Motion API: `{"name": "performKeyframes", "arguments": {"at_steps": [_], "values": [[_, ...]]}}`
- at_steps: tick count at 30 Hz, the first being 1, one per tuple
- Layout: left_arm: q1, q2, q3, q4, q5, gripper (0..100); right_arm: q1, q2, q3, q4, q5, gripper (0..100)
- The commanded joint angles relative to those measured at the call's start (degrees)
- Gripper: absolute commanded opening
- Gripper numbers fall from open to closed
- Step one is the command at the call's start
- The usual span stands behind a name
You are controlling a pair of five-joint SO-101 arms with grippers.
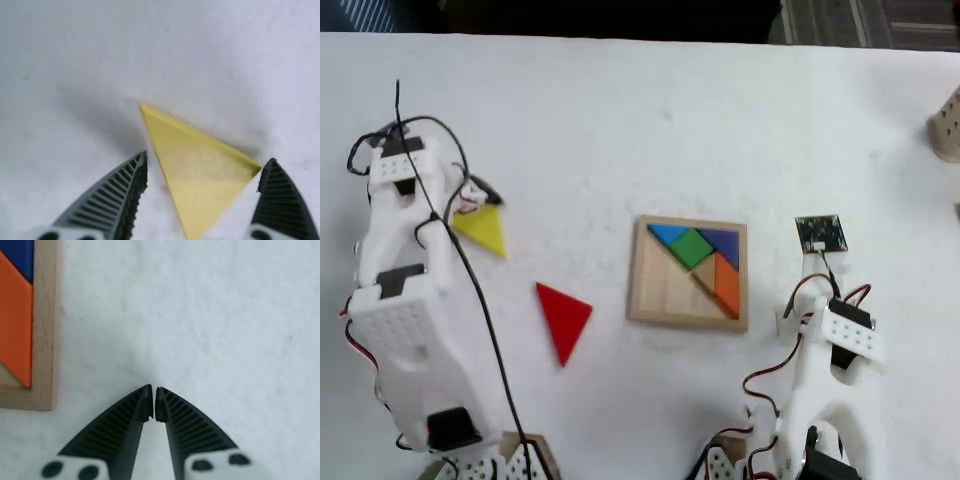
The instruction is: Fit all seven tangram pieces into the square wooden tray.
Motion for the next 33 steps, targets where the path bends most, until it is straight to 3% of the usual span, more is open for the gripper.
{"name": "performKeyframes", "arguments": {"at_steps": [1, 15, 22, 33], "values": [[-0.6, 0.8, -3.3, 0.0, 0.6, 35, -0.5, -2.2, -0.4, 0.7, 0.6, 1.9], [0.6, 4.1, -7.2, 1.5, 0.6, 34, -0.5, -2.2, -0.4, 0.7, 0.6, 1.9], [0.7, 4.0, -7.6, 2.5, 0.4, 16, -0.5, -2.2, -0.4, 0.7, 0.6, 1.9], [1.5, 3.7, -7.5, 3.6, -1.1, 18, -0.5, -2.2, -0.4, 0.7, 0.6, 1.9]]}}
